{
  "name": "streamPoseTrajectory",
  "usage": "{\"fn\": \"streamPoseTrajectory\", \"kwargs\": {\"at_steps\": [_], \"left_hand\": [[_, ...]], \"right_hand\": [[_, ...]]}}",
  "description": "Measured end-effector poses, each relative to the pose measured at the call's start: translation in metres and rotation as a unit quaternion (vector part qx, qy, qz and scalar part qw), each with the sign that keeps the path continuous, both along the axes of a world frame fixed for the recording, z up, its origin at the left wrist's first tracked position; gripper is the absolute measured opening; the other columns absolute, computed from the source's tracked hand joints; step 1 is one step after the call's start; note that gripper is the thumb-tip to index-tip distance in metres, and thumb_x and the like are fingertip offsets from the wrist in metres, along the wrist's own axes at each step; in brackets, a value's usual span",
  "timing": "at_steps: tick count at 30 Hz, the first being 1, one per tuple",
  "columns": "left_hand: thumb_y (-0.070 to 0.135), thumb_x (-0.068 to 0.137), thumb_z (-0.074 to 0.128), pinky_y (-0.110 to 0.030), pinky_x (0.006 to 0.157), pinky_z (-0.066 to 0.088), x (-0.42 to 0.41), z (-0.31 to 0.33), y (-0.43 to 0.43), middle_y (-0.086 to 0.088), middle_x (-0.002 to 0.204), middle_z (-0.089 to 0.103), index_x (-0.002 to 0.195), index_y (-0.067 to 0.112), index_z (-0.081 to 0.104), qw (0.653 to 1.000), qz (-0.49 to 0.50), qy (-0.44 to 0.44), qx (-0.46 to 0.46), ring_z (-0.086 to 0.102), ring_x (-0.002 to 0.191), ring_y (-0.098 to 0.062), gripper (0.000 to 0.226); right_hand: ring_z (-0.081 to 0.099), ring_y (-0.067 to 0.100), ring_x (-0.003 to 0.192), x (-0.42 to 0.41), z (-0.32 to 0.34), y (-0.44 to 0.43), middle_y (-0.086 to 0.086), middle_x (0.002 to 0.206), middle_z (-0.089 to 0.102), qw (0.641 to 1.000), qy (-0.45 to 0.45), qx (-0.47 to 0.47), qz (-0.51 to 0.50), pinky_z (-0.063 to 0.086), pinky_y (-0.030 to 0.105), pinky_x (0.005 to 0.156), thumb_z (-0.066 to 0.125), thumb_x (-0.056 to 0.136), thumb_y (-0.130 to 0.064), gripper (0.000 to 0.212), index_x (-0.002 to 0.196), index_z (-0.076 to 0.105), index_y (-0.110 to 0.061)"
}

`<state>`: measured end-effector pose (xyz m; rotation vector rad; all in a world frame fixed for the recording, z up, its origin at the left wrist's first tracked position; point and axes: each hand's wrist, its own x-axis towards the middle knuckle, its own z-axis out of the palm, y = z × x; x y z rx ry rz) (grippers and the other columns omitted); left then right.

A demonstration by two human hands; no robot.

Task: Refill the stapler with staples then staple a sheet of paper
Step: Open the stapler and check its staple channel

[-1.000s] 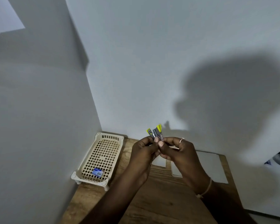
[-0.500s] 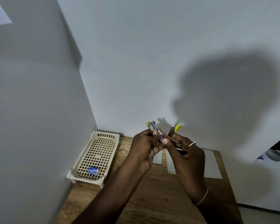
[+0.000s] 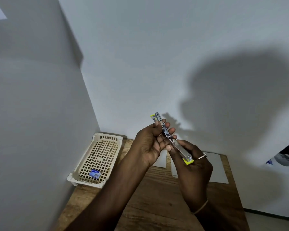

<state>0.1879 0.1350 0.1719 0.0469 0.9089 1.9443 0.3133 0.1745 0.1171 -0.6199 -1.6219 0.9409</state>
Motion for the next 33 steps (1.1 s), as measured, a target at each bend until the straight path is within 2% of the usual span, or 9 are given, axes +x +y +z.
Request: {"fn": "streamPoseTrajectory", "kwargs": {"at_steps": [4, 7, 9, 13, 15, 21, 26, 29, 33], "left_hand": [[0.004, 0.104, 0.049, -0.038, 0.058, 0.064, -0.003, 0.007, 0.001, -0.005, 0.082, 0.079, 0.105, 0.002, 0.068, 1.0, -0.017, 0.016, 0.003, 0.079, 0.074, -0.023, 0.019], [0.005, 0.105, 0.048, -0.039, 0.059, 0.064, -0.005, 0.009, 0.001, -0.005, 0.083, 0.079, 0.107, 0.002, 0.069, 0.999, -0.021, 0.027, 0.003, 0.078, 0.074, -0.023, 0.021], [0.004, 0.105, 0.047, -0.04, 0.06, 0.065, -0.006, 0.01, 0.001, -0.005, 0.084, 0.079, 0.106, 0.003, 0.07, 0.999, -0.022, 0.036, 0.002, 0.079, 0.075, -0.024, 0.023], [0.002, 0.104, 0.047, -0.043, 0.064, 0.065, -0.004, 0.008, 0.002, -0.005, 0.085, 0.079, 0.105, 0.004, 0.072, 0.998, -0.021, 0.059, -0.006, 0.078, 0.076, -0.022, 0.026], [0.001, 0.103, 0.047, -0.043, 0.064, 0.065, -0.001, 0.007, 0.003, -0.005, 0.085, 0.078, 0.103, 0.006, 0.074, 0.997, -0.021, 0.069, -0.01, 0.077, 0.075, -0.022, 0.028], [0.002, 0.101, 0.049, -0.041, 0.058, 0.064, 0.003, 0.004, 0.003, -0.002, 0.076, 0.075, 0.086, 0.014, 0.081, 0.997, -0.017, 0.077, -0.016, 0.074, 0.065, -0.017, 0.037], [0.004, 0.101, 0.05, -0.04, 0.058, 0.064, -0.001, 0.002, 0.0, -0.002, 0.075, 0.074, 0.096, 0.013, 0.076, 0.997, -0.012, 0.075, -0.019, 0.073, 0.064, -0.016, 0.028], [0.005, 0.103, 0.05, -0.039, 0.058, 0.064, -0.002, 0.0, 0.0, -0.002, 0.075, 0.074, 0.098, 0.011, 0.074, 0.996, -0.008, 0.087, -0.029, 0.074, 0.064, -0.015, 0.025], [0.002, 0.103, 0.049, -0.039, 0.056, 0.063, -0.001, -0.003, 0.0, -0.002, 0.073, 0.074, 0.092, 0.011, 0.074, 0.994, 0.0, 0.098, -0.047, 0.074, 0.064, -0.016, 0.029]], "right_hand": [[0.07, -0.001, 0.091, 0.005, -0.007, 0.009, -0.015, 0.099, 0.072, 0.994, -0.04, 0.102, -0.006, 0.051, 0.012, 0.079, 0.088, 0.077, -0.012, 0.037, 0.108, 0.071, -0.026], [0.069, 0.004, 0.101, 0.011, -0.014, 0.02, -0.008, 0.11, 0.072, 0.986, -0.063, 0.147, 0.037, 0.056, 0.021, 0.086, 0.075, 0.081, 0.007, 0.043, 0.115, 0.07, -0.018], [0.07, 0.007, 0.096, 0.01, -0.008, 0.036, -0.004, 0.108, 0.073, 0.978, -0.093, 0.187, 0.005, 0.059, 0.028, 0.081, 0.073, 0.087, 0.003, 0.029, 0.112, 0.072, -0.012], [0.07, 0.01, 0.084, -0.008, 0.039, 0.074, 0.0, 0.098, 0.074, 0.975, -0.09, 0.205, -0.002, 0.05, 0.008, 0.075, 0.07, 0.092, -0.003, 0.018, 0.109, 0.074, -0.008], [0.068, 0.007, 0.081, -0.018, 0.065, 0.082, -0.001, 0.095, 0.073, 0.964, -0.109, 0.239, 0.041, 0.047, 0.007, 0.072, 0.071, 0.093, -0.009, 0.017, 0.109, 0.075, -0.012], [0.067, 0.011, 0.075, -0.042, 0.094, 0.07, -0.005, 0.091, 0.074, 0.933, -0.203, 0.286, 0.082, 0.053, 0.025, 0.069, 0.069, 0.091, -0.01, 0.017, 0.099, 0.08, -0.02], [0.063, 0.008, 0.068, -0.044, 0.092, 0.067, -0.01, 0.084, 0.07, 0.93, -0.263, 0.235, 0.106, 0.052, 0.03, 0.068, 0.065, 0.09, -0.017, 0.016, 0.088, 0.079, -0.024], [0.065, 0.013, 0.071, -0.046, 0.09, 0.068, -0.008, 0.085, 0.071, 0.922, -0.281, 0.245, 0.11, 0.054, 0.034, 0.07, 0.064, 0.091, -0.015, 0.016, 0.088, 0.078, -0.022], [0.067, 0.018, 0.073, -0.048, 0.089, 0.07, -0.007, 0.087, 0.071, 0.913, -0.305, 0.248, 0.11, 0.055, 0.038, 0.069, 0.064, 0.087, -0.008, 0.021, 0.088, 0.076, -0.025]]}}
